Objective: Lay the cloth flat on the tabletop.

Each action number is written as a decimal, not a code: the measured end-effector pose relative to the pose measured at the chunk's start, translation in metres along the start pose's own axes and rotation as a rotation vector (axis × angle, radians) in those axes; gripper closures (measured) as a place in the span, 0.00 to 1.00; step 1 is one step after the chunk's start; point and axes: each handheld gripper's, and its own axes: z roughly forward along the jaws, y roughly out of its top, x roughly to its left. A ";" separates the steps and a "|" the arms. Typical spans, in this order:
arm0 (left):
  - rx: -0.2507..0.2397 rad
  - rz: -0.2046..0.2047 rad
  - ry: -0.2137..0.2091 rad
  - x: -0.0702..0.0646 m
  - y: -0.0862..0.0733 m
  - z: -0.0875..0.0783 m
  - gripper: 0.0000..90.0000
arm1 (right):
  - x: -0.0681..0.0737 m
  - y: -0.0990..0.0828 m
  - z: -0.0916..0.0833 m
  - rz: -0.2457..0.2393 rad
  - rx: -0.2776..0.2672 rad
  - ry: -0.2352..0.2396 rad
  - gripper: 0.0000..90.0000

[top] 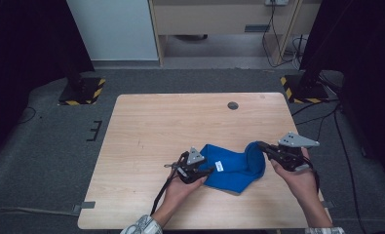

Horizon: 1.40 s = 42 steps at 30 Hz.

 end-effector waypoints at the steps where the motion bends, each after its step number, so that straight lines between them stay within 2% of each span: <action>1: 0.000 0.000 0.000 0.000 0.000 0.000 0.50 | 0.000 0.000 0.000 0.000 0.000 0.000 0.99; 3: 0.005 -0.003 -0.008 0.000 -0.004 0.003 0.49 | 0.000 0.000 0.000 0.001 -0.001 -0.002 0.99; 6: 0.027 0.017 -0.006 -0.003 -0.009 0.008 0.47 | -0.001 -0.001 0.000 0.004 0.000 0.002 0.99; 14: 0.055 0.035 -0.009 -0.007 -0.010 0.015 0.48 | -0.001 -0.001 0.000 0.006 0.001 0.008 0.99; 15: 0.062 0.030 -0.003 -0.007 -0.010 0.015 0.50 | -0.001 -0.001 0.000 0.006 0.001 0.008 0.99; 16: 0.064 0.023 -0.005 -0.006 -0.010 0.015 0.56 | 0.000 -0.001 0.000 0.007 0.002 0.007 0.99; 17: 0.071 0.015 -0.004 -0.005 -0.010 0.016 0.56 | 0.000 -0.001 0.000 0.007 0.002 0.007 0.99; 18: 0.089 0.007 0.001 -0.004 -0.010 0.017 0.63 | 0.000 -0.001 0.001 0.009 0.004 0.007 0.99; 19: 0.096 -0.001 0.003 -0.003 -0.010 0.017 0.63 | 0.000 -0.001 0.001 0.009 0.004 0.007 0.99; 20: 0.094 -0.004 0.004 -0.001 -0.010 0.017 0.67 | 0.000 -0.001 0.001 0.007 0.005 0.007 0.99; 23: 0.096 0.009 0.013 -0.001 -0.010 0.017 0.72 | 0.000 -0.001 0.001 0.007 0.005 0.007 0.99; 27: 0.101 0.023 0.012 0.000 -0.010 0.016 0.88 | 0.000 -0.001 0.001 0.007 0.005 0.007 0.99; 29: 0.104 0.032 -0.009 0.001 -0.010 0.017 0.93 | 0.000 -0.001 0.002 0.006 0.006 0.007 0.99; 35: 0.107 0.037 -0.017 0.002 -0.009 0.017 0.97 | 0.000 -0.002 0.003 0.007 0.009 0.006 0.99; 37: 0.091 0.028 -0.015 0.002 -0.007 0.013 0.97 | -0.001 -0.002 0.002 0.006 0.007 0.005 0.99; 38: 0.061 0.016 -0.019 0.003 -0.003 0.008 0.97 | -0.001 -0.002 0.001 0.011 0.003 0.003 0.99; 42: 0.042 0.024 -0.027 0.005 0.003 0.001 0.97 | -0.004 -0.002 0.000 0.015 0.002 -0.002 0.99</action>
